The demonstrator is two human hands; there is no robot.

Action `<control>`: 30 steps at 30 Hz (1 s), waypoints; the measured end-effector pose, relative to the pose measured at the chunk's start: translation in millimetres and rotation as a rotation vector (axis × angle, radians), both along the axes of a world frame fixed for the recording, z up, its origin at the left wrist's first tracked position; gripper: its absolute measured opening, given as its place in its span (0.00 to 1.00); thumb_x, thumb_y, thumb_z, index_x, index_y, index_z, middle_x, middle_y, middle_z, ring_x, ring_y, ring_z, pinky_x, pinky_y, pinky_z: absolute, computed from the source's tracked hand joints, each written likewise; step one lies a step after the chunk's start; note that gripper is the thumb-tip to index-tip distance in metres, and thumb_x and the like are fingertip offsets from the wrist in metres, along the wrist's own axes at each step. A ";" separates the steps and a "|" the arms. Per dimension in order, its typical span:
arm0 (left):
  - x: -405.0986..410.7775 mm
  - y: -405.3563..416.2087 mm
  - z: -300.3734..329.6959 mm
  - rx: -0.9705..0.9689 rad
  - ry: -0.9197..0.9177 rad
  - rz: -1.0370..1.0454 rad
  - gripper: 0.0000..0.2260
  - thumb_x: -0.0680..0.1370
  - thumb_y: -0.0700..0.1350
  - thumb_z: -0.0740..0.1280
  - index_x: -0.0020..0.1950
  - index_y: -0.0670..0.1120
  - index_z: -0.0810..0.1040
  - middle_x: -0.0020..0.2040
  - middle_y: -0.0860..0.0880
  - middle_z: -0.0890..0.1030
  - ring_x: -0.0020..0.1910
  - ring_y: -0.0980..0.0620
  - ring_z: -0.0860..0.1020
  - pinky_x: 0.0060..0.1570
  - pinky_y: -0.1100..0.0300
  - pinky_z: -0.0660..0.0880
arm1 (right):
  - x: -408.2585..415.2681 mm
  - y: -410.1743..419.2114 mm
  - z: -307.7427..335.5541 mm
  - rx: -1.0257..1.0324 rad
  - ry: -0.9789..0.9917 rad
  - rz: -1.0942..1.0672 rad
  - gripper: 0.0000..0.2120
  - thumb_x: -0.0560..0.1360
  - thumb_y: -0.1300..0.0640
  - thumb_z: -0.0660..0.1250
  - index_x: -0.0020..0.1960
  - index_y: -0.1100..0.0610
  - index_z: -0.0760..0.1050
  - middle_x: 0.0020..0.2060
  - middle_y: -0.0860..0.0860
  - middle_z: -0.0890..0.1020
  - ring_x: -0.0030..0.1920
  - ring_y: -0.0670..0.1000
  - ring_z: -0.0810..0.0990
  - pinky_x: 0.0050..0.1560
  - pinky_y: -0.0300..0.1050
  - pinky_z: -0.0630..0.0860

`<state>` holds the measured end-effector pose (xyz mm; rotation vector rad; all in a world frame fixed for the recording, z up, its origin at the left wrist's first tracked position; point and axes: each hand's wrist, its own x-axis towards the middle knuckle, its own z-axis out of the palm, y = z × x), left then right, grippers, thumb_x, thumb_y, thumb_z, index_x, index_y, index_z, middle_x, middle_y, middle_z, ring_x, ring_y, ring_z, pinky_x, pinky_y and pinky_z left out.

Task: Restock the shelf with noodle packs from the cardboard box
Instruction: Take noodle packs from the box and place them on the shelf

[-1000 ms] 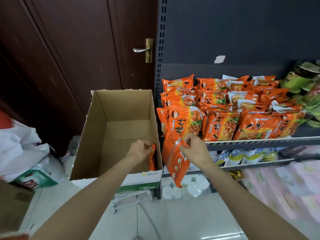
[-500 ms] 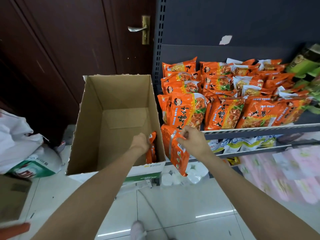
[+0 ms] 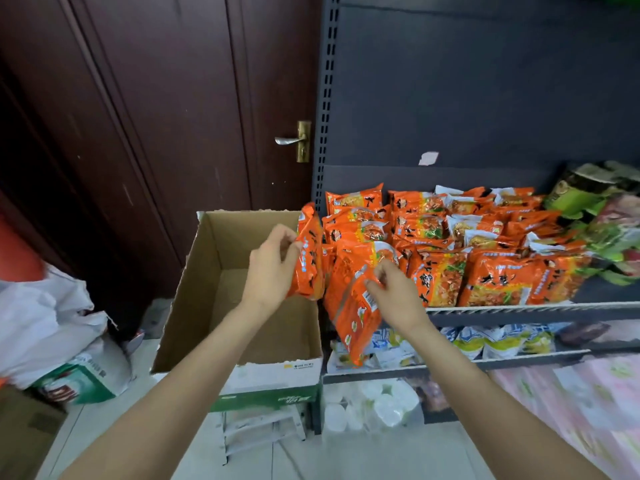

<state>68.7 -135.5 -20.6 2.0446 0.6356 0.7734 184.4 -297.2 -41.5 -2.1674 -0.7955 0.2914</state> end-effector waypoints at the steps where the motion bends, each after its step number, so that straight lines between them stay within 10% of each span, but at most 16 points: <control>1: 0.4 -6.3 11.2 0.019 -0.035 -0.022 0.04 0.80 0.43 0.62 0.47 0.44 0.73 0.43 0.50 0.82 0.44 0.52 0.80 0.48 0.57 0.75 | 2.1 -7.3 8.4 0.019 -0.020 -0.001 0.14 0.78 0.61 0.61 0.38 0.54 0.59 0.29 0.51 0.64 0.28 0.50 0.61 0.33 0.46 0.58; 8: 24.5 -67.0 48.1 0.080 -0.040 -0.142 0.05 0.80 0.45 0.60 0.45 0.47 0.69 0.39 0.42 0.81 0.39 0.40 0.78 0.42 0.47 0.75 | 28.6 -76.5 49.8 0.117 -0.089 -0.072 0.10 0.79 0.61 0.60 0.41 0.56 0.61 0.27 0.50 0.65 0.26 0.49 0.60 0.30 0.45 0.58; 14: 61.0 -109.9 55.7 0.097 -0.051 -0.184 0.05 0.81 0.40 0.58 0.46 0.45 0.66 0.30 0.48 0.67 0.26 0.54 0.60 0.29 0.58 0.59 | 61.3 -129.9 61.9 0.221 -0.170 -0.207 0.08 0.79 0.61 0.60 0.43 0.58 0.63 0.28 0.52 0.66 0.28 0.51 0.62 0.29 0.45 0.59; 30: 272.3 -108.5 65.4 0.263 0.094 -0.267 0.03 0.82 0.42 0.56 0.49 0.48 0.67 0.34 0.46 0.76 0.31 0.46 0.72 0.35 0.49 0.72 | 240.9 -146.5 85.7 0.245 -0.367 -0.449 0.08 0.77 0.60 0.63 0.43 0.59 0.64 0.27 0.49 0.68 0.26 0.48 0.64 0.33 0.48 0.62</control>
